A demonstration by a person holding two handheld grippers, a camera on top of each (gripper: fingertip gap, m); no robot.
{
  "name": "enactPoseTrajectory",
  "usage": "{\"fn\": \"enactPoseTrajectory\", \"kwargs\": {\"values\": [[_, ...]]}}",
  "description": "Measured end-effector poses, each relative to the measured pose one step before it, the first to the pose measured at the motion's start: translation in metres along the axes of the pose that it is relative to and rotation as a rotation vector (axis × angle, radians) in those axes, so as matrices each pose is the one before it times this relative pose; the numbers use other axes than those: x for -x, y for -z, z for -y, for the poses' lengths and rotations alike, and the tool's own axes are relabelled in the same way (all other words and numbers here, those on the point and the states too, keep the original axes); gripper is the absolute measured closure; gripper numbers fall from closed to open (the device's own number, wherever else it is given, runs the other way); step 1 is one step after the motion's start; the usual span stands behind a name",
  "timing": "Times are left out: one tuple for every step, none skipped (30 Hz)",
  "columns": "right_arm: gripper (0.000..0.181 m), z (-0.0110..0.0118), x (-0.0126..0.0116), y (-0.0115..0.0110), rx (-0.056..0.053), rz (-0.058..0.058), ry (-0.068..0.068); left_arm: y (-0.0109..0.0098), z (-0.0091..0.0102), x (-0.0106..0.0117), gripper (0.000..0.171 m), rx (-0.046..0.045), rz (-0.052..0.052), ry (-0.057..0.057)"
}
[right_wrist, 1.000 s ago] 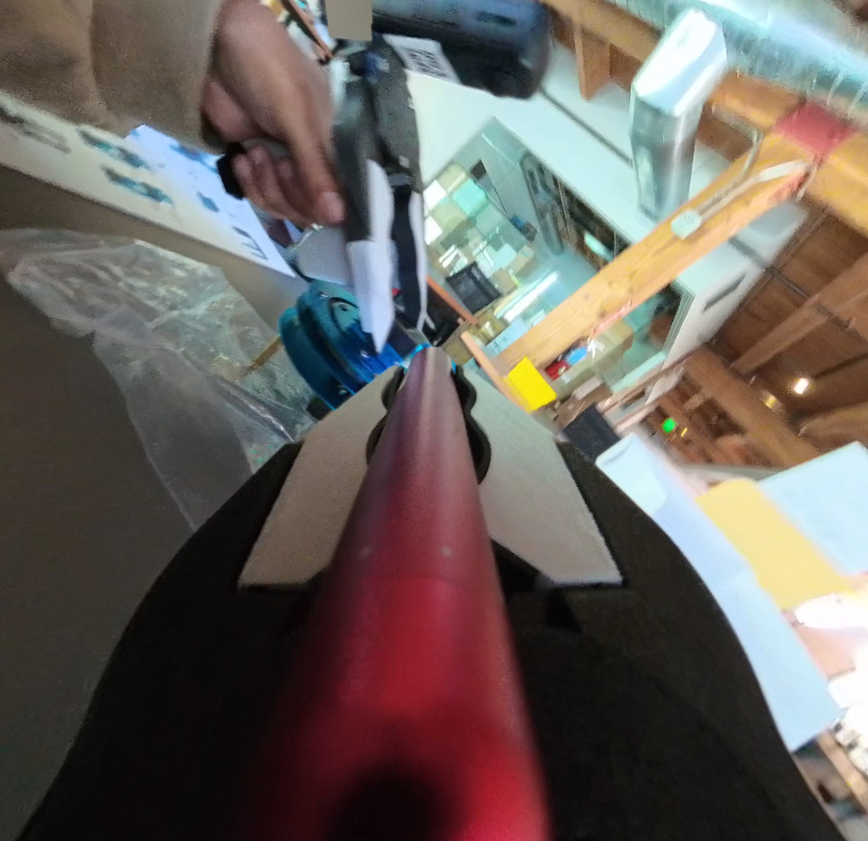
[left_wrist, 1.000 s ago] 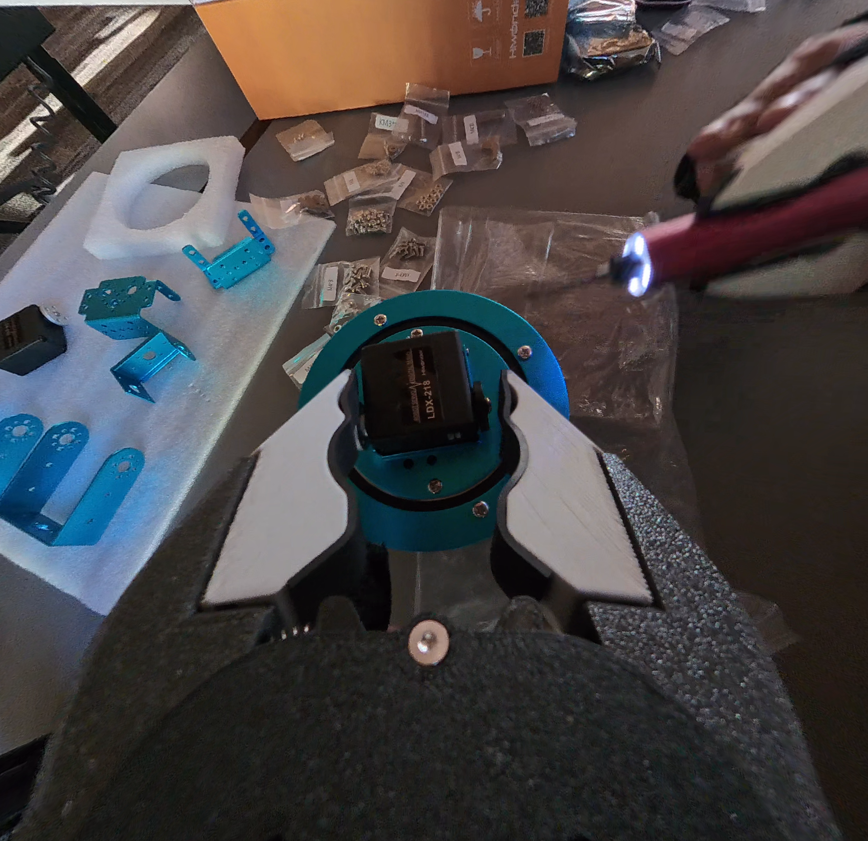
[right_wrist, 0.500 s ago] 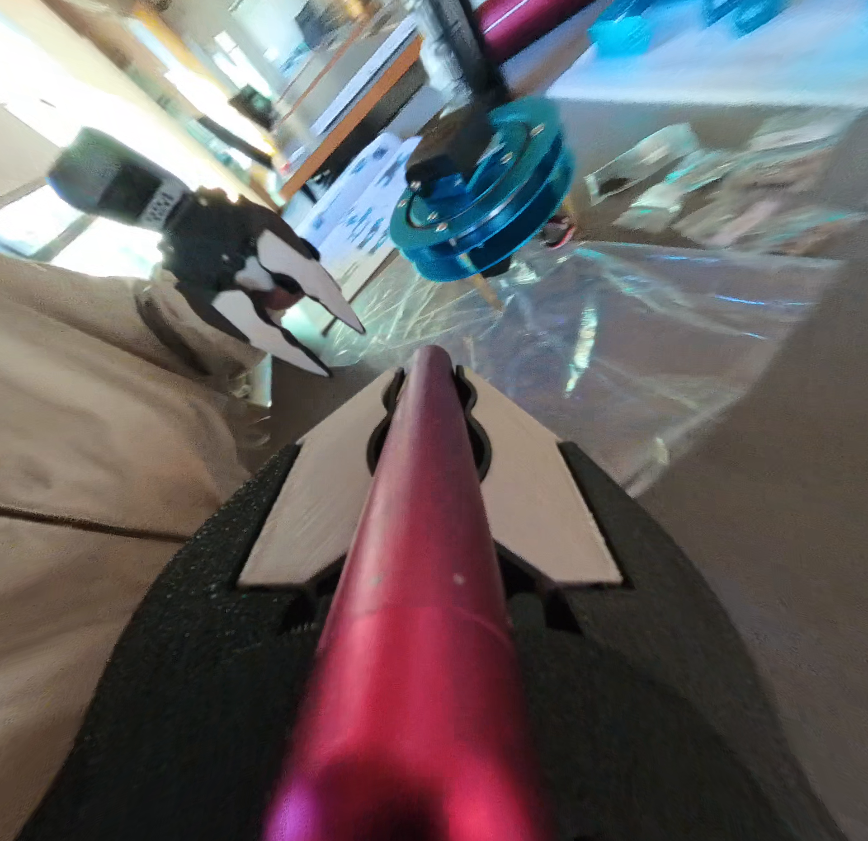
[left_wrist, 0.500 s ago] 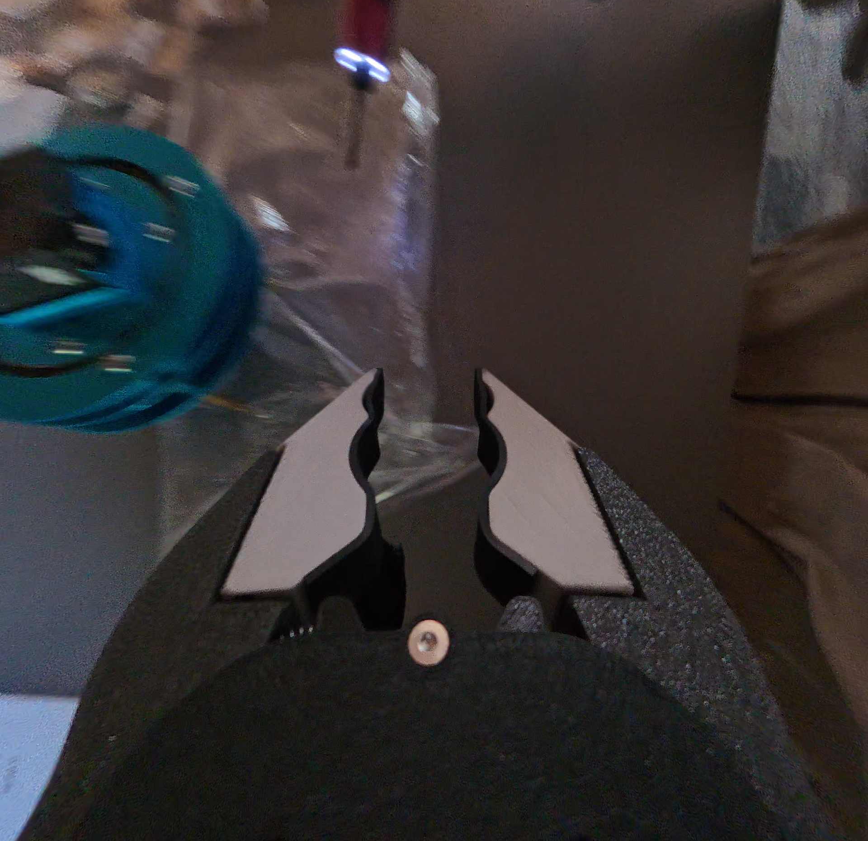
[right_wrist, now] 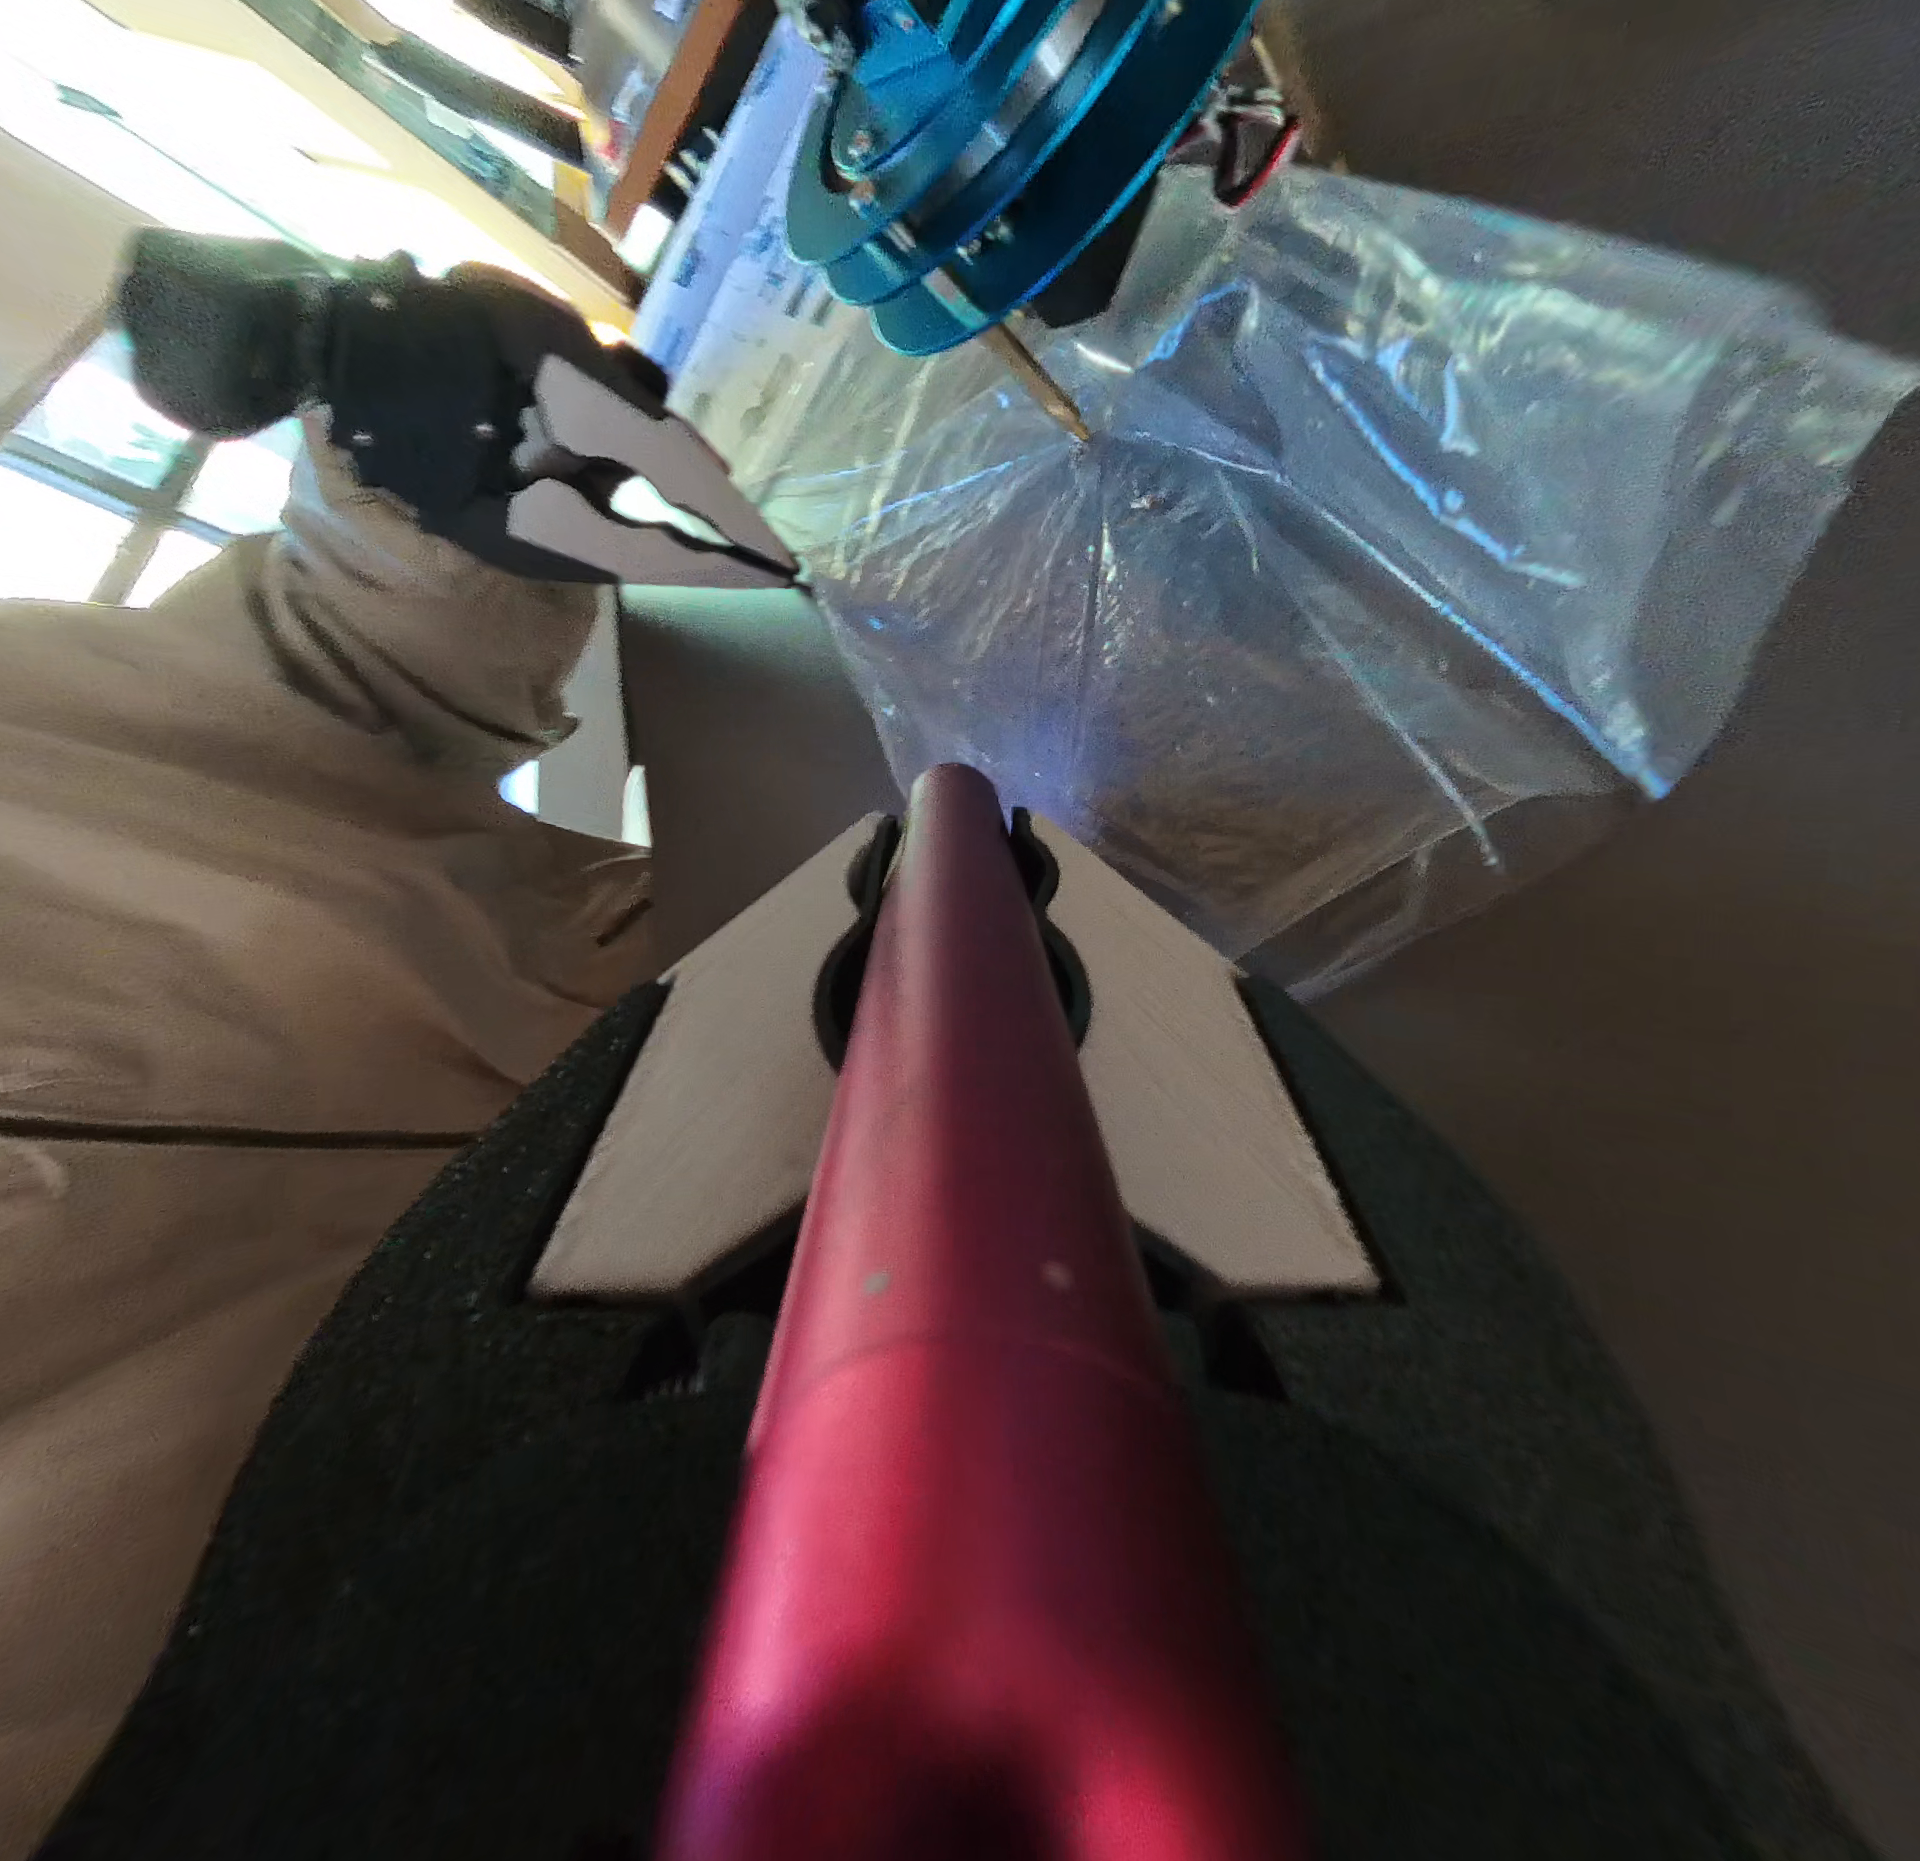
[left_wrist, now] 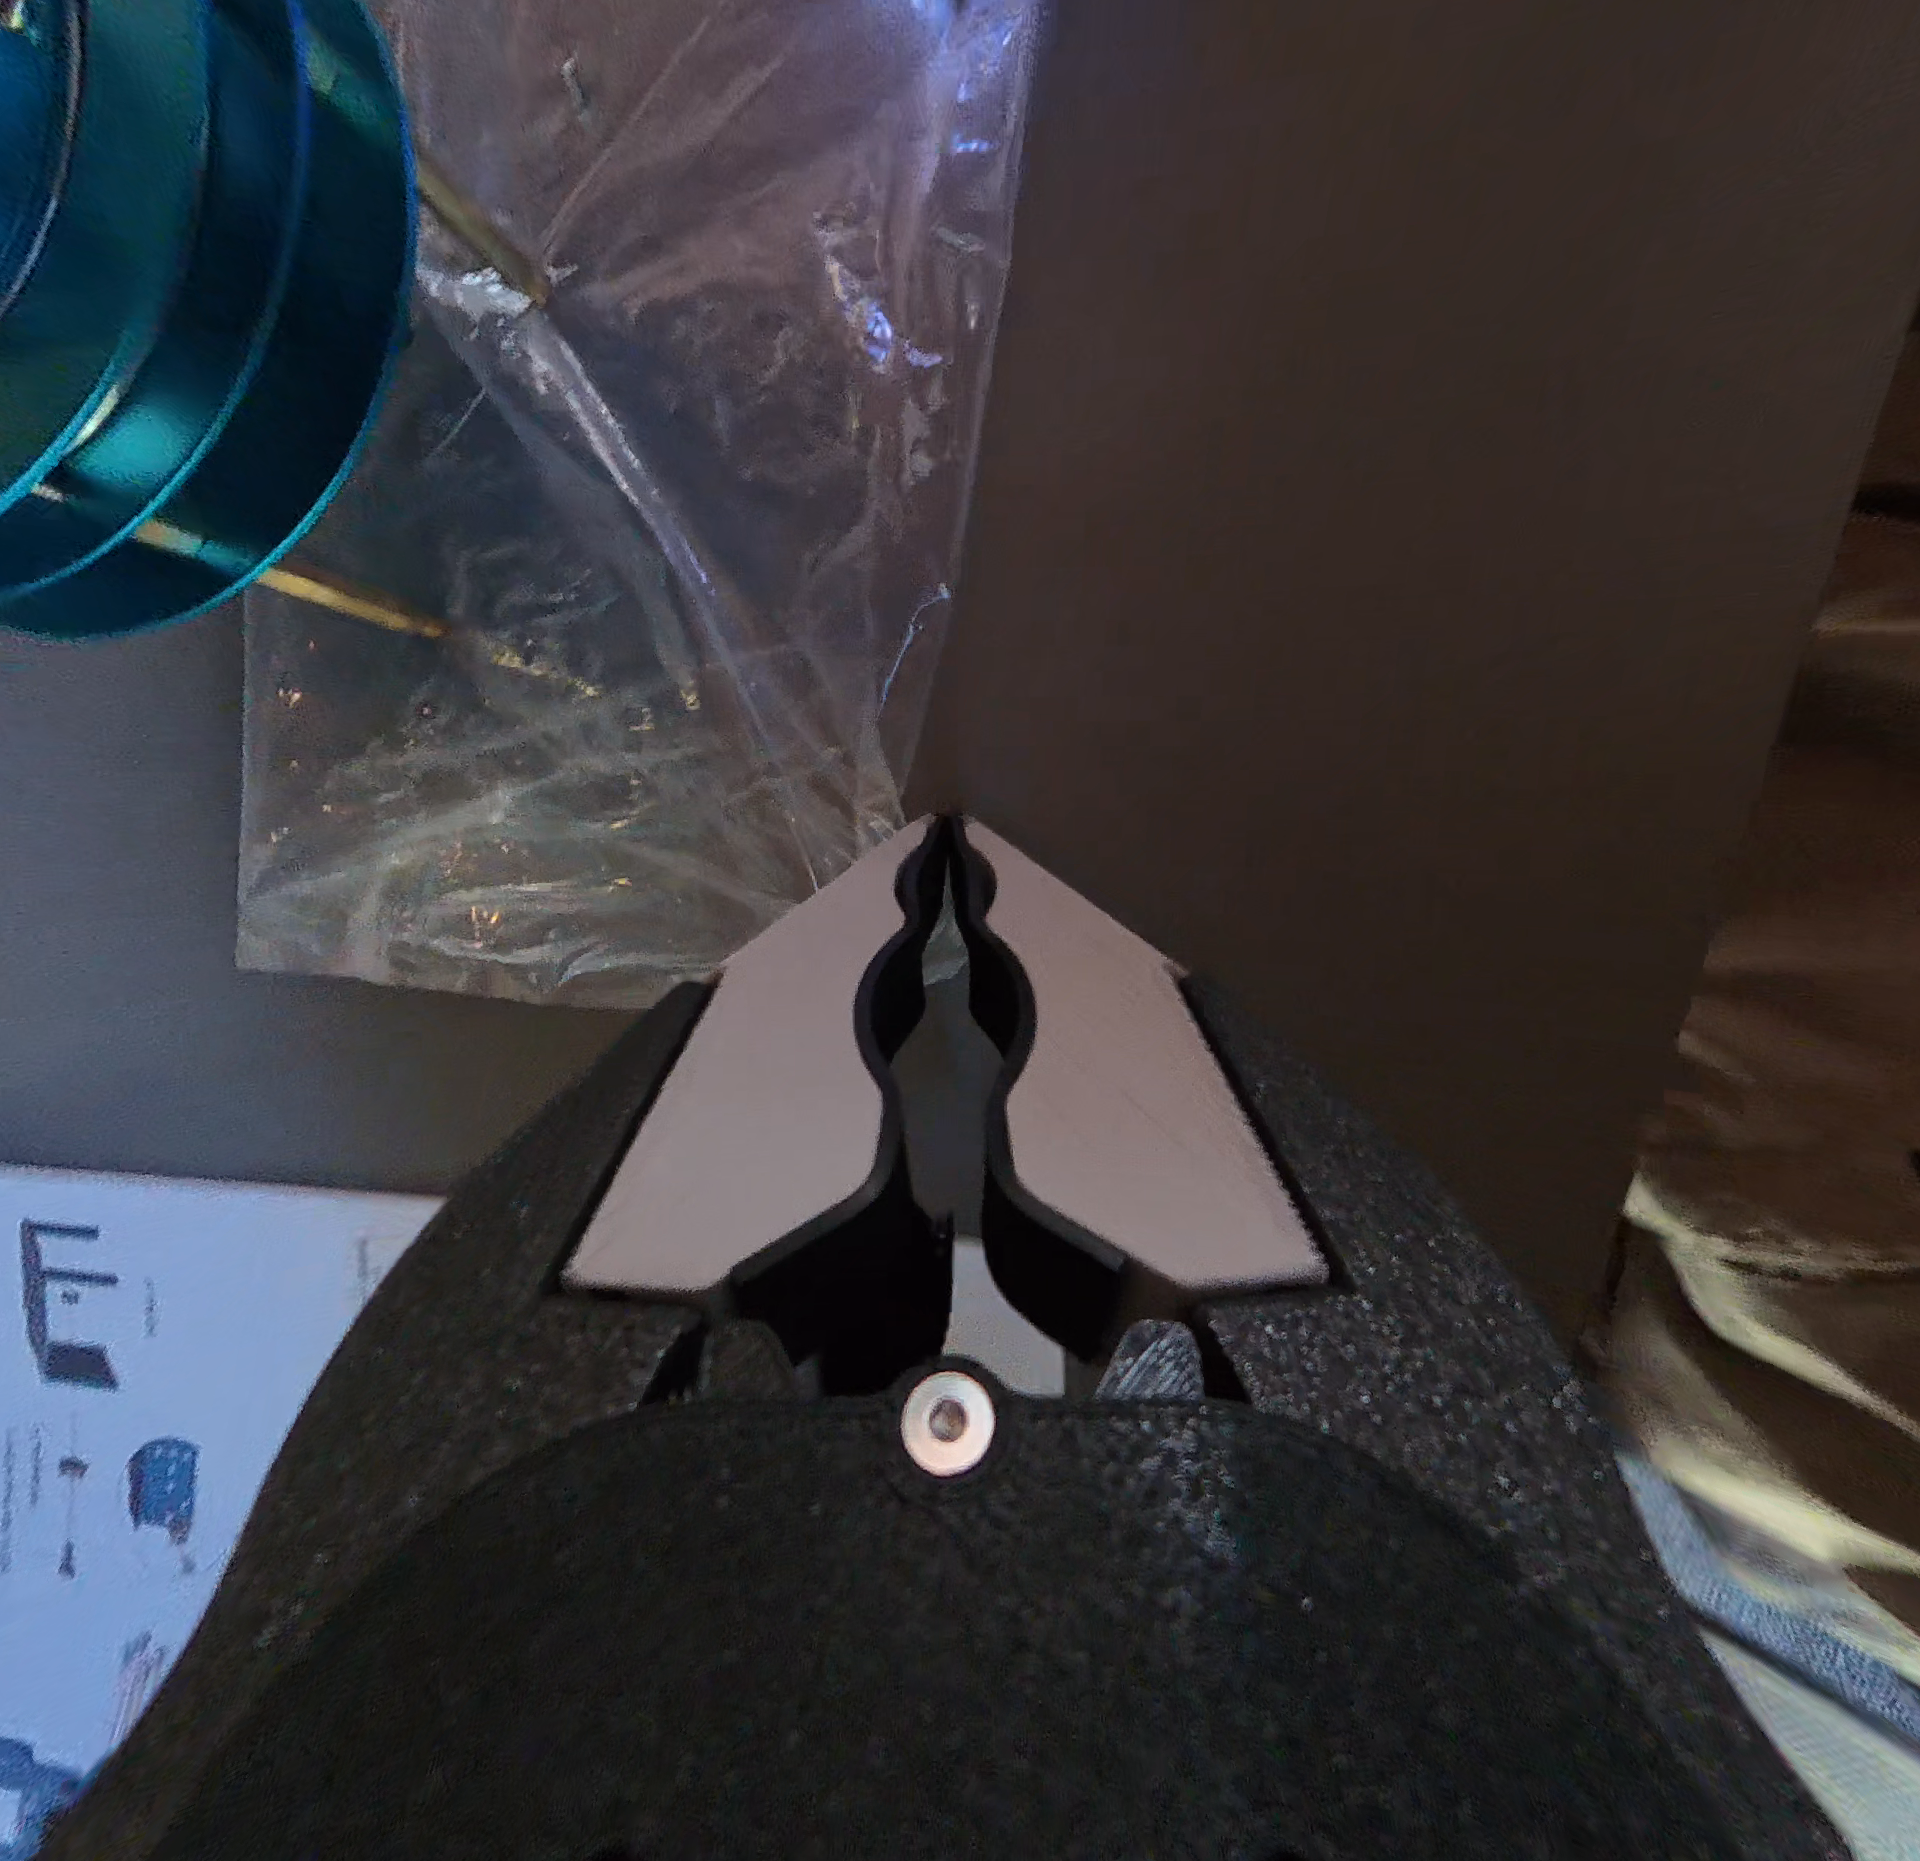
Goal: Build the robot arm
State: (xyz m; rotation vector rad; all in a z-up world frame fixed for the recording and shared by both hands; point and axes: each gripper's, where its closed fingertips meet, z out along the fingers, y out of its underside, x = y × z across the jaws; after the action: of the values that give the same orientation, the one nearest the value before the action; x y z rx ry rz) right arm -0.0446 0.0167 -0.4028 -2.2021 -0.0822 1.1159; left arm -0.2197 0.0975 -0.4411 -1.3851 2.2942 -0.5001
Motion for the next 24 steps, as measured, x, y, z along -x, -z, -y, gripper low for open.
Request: {"fn": "enactPoseTrajectory", "kwargs": {"values": [[0.161, 0.00319, 0.00613, 0.00417, -0.0132, 0.0378, -0.0128, 0.00289, -0.00465, 0.00122, 0.171, 0.01041, -0.0113, -0.0062], [0.161, 0.00479, 0.00803, 0.00510, -0.0078, 0.0488, -0.0190, 0.00314, -0.00426, 0.00260, 0.171, 0.01008, -0.0026, -0.0039], [0.161, 0.00468, 0.00849, 0.00502, 0.0103, 0.0498, -0.0222, 0.00392, -0.00410, 0.00340, 0.171, 0.00919, 0.0022, -0.0035], [0.161, 0.00329, 0.00624, 0.00438, 0.0322, 0.0356, -0.0283, 0.00457, -0.00268, -0.00093, 0.171, -0.00218, -0.0224, -0.0004], [0.161, 0.00139, 0.00347, 0.00288, 0.0516, 0.0214, -0.0410, 0.00493, 0.00028, -0.00524, 0.171, -0.01970, -0.0429, 0.0031], [0.161, -0.00063, 0.00277, 0.00082, 0.0725, 0.0276, -0.0611, 0.00515, 0.00271, -0.00304, 0.171, -0.03131, -0.0251, 0.0061], [0.161, 0.00020, 0.00257, -0.00081, 0.0720, 0.0385, -0.0829, 0.00531, 0.00368, 0.00177, 0.165, -0.03294, 0.0024, 0.0130], [0.160, 0.00274, 0.00263, -0.00133, 0.0460, 0.0390, -0.0806, 0.00469, 0.00347, 0.00538, 0.153, -0.02630, 0.0168, 0.0219], [0.160, 0.00418, -0.00110, -0.00167, 0.0203, 0.0081, -0.0515, 0.00372, 0.00340, 0.00951, 0.143, -0.02282, 0.0351, 0.0317], [0.160, 0.00238, -0.00505, -0.00093, 0.0254, -0.0236, -0.0302, 0.00210, 0.00357, 0.01188, 0.140, -0.02422, 0.0492, 0.0385], [0.162, -0.00226, -0.00936, 0.00127, 0.0450, -0.0623, -0.0360, 0.00028, 0.00311, 0.00901, 0.139, -0.02157, 0.0394, 0.0367], [0.161, -0.00499, -0.00985, 0.00299, 0.0539, -0.0736, -0.0211, -0.00109, 0.00289, 0.00371, 0.137, -0.02079, 0.0225, 0.0282], [0.161, -0.00534, -0.00787, 0.00391, 0.0463, -0.0590, -0.0183, -0.00179, 0.00320, 0.00060, 0.136, -0.02417, 0.0198, 0.0223], [0.161, -0.00630, -0.00509, 0.00426, 0.0480, -0.0321, -0.0244, -0.00226, 0.00269, -0.00146, 0.136, -0.01901, 0.0196, 0.0175], [0.161, -0.00823, -0.00316, 0.00412, 0.0598, -0.0070, -0.0245, -0.00225, 0.00122, -0.00387, 0.136, -0.00825, 0.0130, 0.0085], [0.161, -0.01052, -0.00455, 0.00356, 0.0718, -0.0102, -0.0274, -0.00174, 0.00033, -0.00603, 0.136, -0.00210, 0.0078, -0.0022], [0.161, -0.01300, -0.00924, 0.00235, 0.0793, -0.0411, -0.0394, -0.00105, -0.00048, -0.00691, 0.137, 0.00157, 0.0066, -0.0094], [0.160, -0.01683, -0.01421, 0.00121, 0.1036, -0.0796, -0.0443, -0.00037, -0.00080, -0.00652, 0.137, 0.00534, 0.0093, -0.0126], [0.160, -0.01966, -0.01418, 0.00010, 0.1228, -0.0856, -0.0350, 0.00025, -0.00084, -0.00528, 0.137, 0.00665, 0.0139, -0.0139], [0.161, -0.01992, -0.01271, -0.00081, 0.1323, -0.0805, -0.0347, 0.00085, -0.00091, -0.00451, 0.137, 0.00736, 0.0132, -0.0134], [0.161, -0.01622, -0.01130, -0.00160, 0.1204, -0.0795, -0.0420, 0.00141, -0.00064, -0.00386, 0.137, 0.00702, 0.0091, -0.0111], [0.161, -0.00849, -0.00775, -0.00096, 0.0867, -0.0589, -0.0517, 0.00174, 0.00002, -0.00230, 0.137, 0.00394, 0.0098, -0.0075], [0.159, -0.00075, -0.00456, 0.00052, 0.0487, -0.0384, -0.0658, 0.00211, 0.00075, 0.00016, 0.138, 0.00080, 0.0154, -0.0016], [0.161, 0.00403, -0.00419, 0.00200, 0.0281, -0.0419, -0.0475, 0.00247, 0.00126, 0.00158, 0.138, -0.00276, 0.0168, 0.0057]]}}
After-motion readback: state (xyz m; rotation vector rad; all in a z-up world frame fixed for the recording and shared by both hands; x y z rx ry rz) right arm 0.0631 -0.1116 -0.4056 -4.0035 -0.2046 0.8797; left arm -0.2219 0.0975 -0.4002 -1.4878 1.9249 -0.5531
